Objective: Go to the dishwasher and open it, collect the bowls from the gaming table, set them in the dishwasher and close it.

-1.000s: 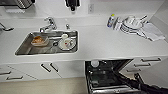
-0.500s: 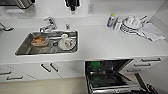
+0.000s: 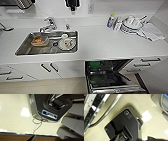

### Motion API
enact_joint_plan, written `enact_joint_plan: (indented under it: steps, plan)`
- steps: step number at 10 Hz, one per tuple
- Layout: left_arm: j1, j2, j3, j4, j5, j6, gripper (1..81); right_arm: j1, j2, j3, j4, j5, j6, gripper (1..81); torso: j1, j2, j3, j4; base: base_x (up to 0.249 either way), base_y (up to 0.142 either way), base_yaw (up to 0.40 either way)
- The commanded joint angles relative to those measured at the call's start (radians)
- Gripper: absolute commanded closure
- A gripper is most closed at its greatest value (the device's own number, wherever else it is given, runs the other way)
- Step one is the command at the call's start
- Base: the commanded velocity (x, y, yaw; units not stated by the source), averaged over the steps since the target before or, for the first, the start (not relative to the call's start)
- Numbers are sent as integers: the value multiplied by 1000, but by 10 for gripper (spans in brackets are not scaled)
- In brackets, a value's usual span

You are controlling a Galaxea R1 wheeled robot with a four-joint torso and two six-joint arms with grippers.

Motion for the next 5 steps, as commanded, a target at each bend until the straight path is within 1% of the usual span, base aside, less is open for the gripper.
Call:
enact_joint_plan:
  steps: [1,3,4,5]
  plan:
    - [44,6,-18,0,80,-11,10,-151,12,-42,-7,-21,-6,10,0,0,0,0,0,0,0]
    - [44,6,-18,0,80,-11,10,-206,61,-91,-4,25,-5,10,0,0,0,0,0,0,0]
    - [44,3,-18,0,80,-11,10,-229,80,-105,-4,28,-2,10,64,-100,0,0,0,0,0]
    - [44,2,-18,0,80,-11,10,-249,97,-109,-6,28,-3,10,64,-102,0,0,0,0,0]
